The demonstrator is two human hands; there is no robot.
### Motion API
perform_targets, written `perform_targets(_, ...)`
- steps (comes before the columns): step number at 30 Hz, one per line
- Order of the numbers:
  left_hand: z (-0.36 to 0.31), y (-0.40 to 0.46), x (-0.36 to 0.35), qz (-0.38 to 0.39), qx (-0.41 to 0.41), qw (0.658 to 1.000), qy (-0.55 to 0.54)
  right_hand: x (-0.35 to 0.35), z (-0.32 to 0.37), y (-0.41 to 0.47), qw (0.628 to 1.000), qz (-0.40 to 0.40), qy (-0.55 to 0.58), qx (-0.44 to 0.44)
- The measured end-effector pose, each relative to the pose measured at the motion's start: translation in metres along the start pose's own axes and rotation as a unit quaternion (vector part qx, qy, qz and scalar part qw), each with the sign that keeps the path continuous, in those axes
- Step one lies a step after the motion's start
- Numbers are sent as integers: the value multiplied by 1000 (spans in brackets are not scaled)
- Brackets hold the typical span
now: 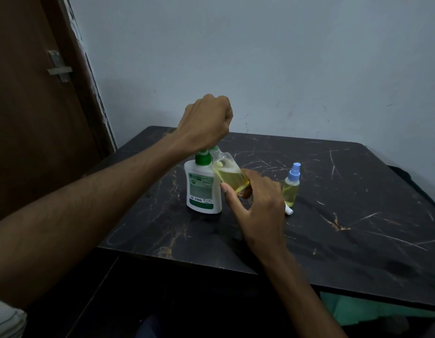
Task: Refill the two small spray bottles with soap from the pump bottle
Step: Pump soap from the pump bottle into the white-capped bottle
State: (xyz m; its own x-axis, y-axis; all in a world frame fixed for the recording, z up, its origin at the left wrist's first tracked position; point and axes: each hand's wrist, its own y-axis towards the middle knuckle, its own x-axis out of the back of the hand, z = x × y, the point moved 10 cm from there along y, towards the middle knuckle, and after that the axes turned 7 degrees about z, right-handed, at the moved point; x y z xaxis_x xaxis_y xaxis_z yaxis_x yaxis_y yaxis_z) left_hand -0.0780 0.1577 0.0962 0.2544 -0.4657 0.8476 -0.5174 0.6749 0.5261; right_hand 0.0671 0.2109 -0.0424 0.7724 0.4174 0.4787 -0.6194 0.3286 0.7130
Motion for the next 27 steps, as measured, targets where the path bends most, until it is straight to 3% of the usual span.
perform_targets(27,-2,3,1,7,-6,1000,0,6,3,-1,1000,-18,-1,4)
